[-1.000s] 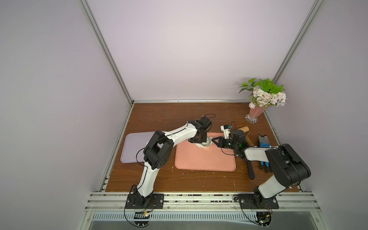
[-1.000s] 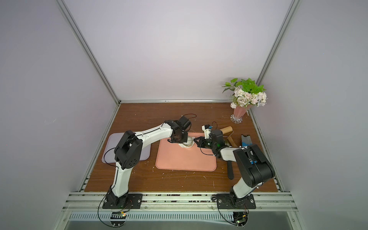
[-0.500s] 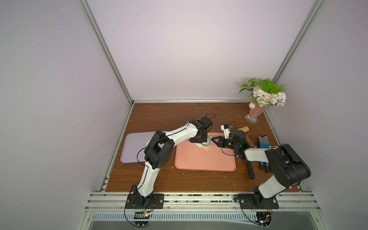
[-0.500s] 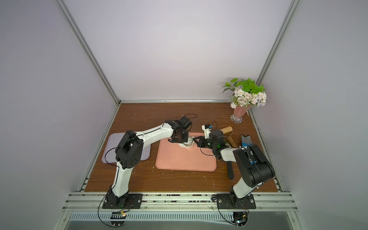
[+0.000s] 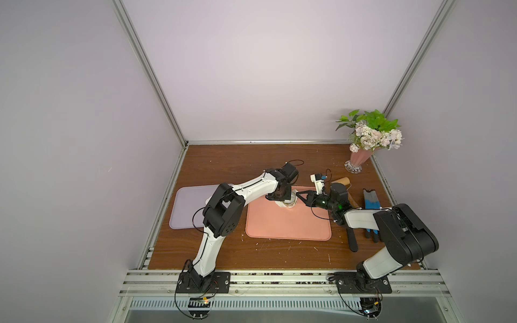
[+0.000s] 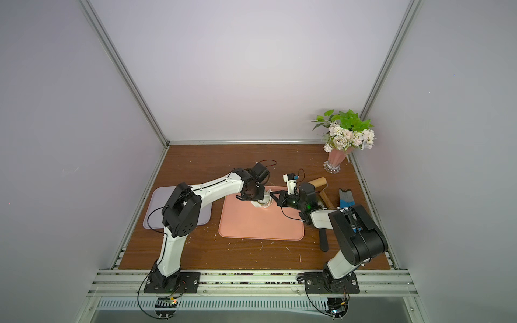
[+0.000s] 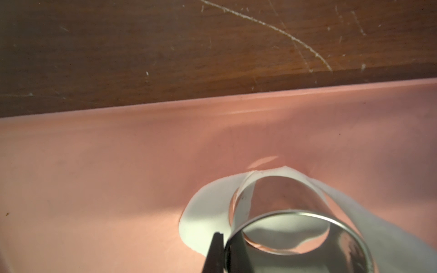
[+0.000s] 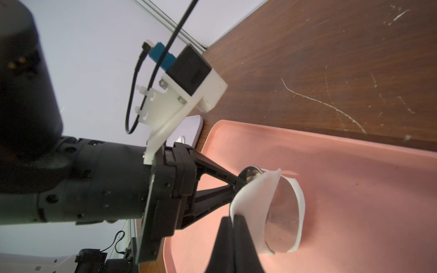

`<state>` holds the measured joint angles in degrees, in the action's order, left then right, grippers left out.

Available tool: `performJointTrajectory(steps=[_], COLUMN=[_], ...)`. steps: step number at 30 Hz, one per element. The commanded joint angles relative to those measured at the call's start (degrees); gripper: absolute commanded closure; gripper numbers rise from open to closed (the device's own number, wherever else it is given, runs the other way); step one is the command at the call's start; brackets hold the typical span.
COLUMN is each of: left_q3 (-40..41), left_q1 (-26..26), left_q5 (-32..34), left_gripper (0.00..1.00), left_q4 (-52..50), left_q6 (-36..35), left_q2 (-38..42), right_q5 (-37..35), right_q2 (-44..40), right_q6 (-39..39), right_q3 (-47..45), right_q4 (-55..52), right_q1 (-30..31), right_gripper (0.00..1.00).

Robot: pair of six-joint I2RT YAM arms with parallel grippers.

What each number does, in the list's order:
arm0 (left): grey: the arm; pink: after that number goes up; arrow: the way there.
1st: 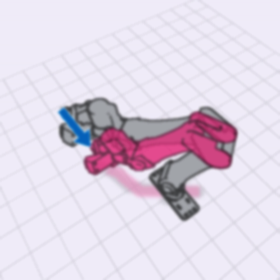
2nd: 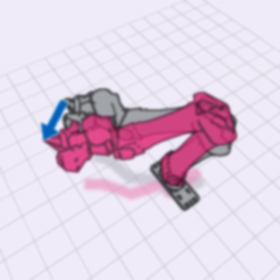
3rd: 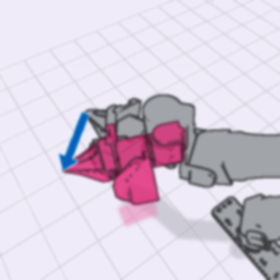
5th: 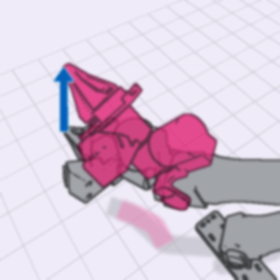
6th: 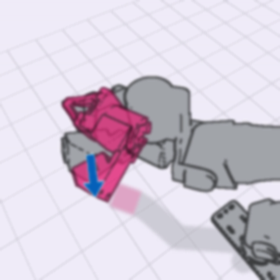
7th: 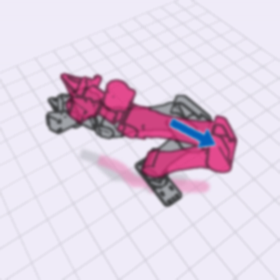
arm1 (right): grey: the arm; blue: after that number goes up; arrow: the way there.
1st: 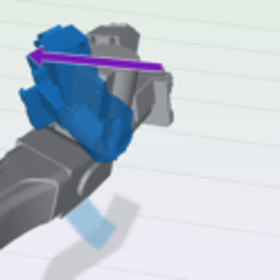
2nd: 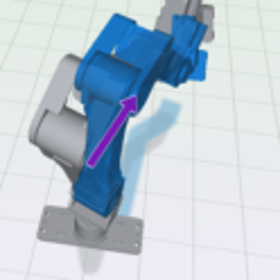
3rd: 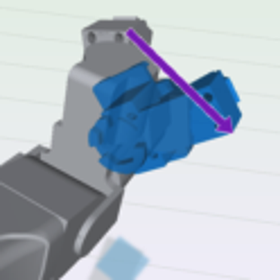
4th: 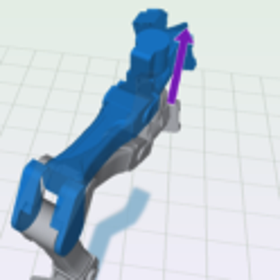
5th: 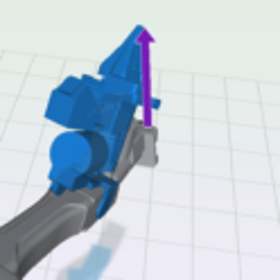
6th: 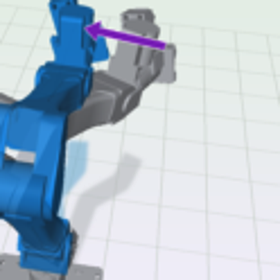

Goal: Roll out the dumpling wrappers from the dough
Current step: Remove the dumpling wrapper from the work surface.

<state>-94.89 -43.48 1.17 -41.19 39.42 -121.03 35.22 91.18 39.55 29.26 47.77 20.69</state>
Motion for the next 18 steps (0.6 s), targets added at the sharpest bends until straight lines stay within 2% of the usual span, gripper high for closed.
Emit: performJointTrajectory(steps=[1,11,18], left_q3=[-0.93,-1.17,-0.98], left_q1=[-0.69,-0.66,-0.72], left_q5=[0.94,1.02,1.60], left_gripper=[1.00,1.00,0.97], left_q4=[-2.49,-2.40,-2.40], left_q6=[-0.49,-0.22,-0.30], left_q2=[-1.84,-1.12,-0.11], right_q5=[2.47,3.90,3.34], right_q2=[-0.97,1.79,0.55], right_q6=[0.55,0.79,0.92], right_q3=[0.55,2.80,2.47], right_q4=[3.65,3.93,4.54], right_q1=[0.65,3.43,3.66], right_gripper=[1.00,0.99,0.99])
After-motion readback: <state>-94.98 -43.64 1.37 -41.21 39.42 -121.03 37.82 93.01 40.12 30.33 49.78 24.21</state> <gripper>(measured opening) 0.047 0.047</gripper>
